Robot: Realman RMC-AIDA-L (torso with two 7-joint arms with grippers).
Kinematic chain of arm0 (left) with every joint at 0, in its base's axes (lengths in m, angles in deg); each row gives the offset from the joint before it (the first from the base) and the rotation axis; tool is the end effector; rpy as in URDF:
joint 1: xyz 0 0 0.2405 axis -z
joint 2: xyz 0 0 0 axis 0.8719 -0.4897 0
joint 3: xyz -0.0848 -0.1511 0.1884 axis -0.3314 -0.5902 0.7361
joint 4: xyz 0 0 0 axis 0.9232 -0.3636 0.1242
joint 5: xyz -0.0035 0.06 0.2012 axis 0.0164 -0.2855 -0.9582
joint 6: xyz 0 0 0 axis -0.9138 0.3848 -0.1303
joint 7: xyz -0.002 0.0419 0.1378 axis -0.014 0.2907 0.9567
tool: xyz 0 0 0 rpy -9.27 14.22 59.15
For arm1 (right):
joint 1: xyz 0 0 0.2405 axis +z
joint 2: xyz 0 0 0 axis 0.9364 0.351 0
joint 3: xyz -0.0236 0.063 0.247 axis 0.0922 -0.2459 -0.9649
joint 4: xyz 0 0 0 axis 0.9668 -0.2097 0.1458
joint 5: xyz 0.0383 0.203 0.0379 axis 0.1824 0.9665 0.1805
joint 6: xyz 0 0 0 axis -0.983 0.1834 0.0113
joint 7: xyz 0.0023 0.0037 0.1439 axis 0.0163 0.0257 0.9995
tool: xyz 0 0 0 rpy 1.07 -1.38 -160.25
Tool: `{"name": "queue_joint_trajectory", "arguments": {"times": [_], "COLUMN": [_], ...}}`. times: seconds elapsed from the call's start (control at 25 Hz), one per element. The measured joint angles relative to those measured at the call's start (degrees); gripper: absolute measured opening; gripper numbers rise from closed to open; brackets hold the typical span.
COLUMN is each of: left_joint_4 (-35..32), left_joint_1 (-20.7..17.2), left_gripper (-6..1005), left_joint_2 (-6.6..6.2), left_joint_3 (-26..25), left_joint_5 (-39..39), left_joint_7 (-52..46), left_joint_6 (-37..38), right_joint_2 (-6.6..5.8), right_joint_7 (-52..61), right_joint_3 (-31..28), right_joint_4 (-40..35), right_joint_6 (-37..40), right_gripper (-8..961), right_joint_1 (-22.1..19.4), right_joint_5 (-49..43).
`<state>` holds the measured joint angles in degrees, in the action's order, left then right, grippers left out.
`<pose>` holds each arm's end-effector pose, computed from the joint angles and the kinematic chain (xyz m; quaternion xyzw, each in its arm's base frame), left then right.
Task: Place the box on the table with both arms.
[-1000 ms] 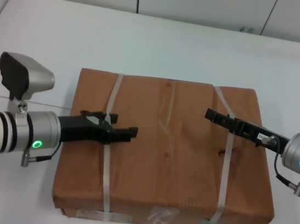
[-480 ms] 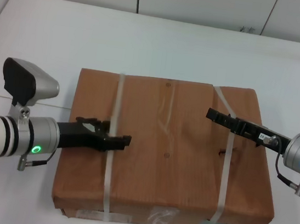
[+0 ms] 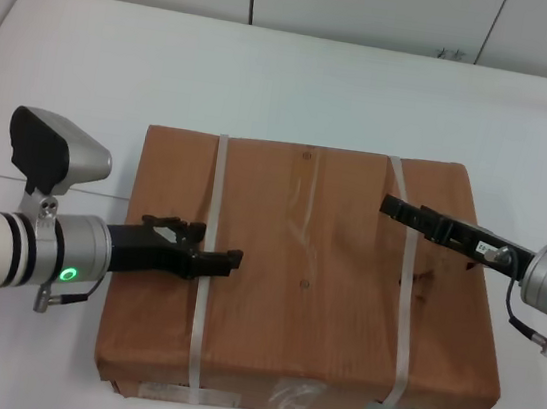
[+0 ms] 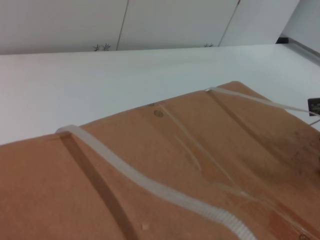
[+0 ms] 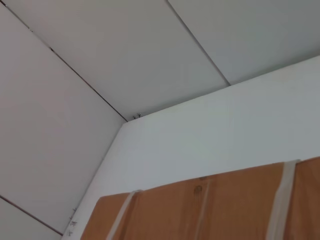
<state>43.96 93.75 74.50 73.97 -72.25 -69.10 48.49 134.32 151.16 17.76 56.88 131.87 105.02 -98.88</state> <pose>-0.3092 0.3367 -0.0896 -0.8926 -0.3675 -0.1316 0.2257 0.2996 0.3525 -0.0768 -0.7754 0.5361 0.2507 0.2204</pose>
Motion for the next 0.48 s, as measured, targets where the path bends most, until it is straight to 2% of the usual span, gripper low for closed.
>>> {"name": "queue_joint_trajectory", "arguments": {"times": [0.28, 0.48], "left_joint_4": [-3.91, -6.94], "left_joint_1": [-1.44, -2.86], "left_gripper": [779, 779], "left_joint_2": [-0.41, -0.72], "left_joint_3": [-0.16, -0.17], "left_joint_5": [1.27, 1.46], "left_joint_7": [-0.59, -1.31], "left_joint_6": [2.12, 2.6], "right_joint_2": [0.0, 0.0], "right_joint_7": [-0.33, -2.68], "right_joint_3": [-0.29, -0.63], "right_joint_4": [-1.94, -3.37], "right_joint_6": [1.76, 5.32], "right_gripper": [842, 842], "right_joint_1": [-2.82, -6.14], "right_joint_5": [0.46, 5.87]}}
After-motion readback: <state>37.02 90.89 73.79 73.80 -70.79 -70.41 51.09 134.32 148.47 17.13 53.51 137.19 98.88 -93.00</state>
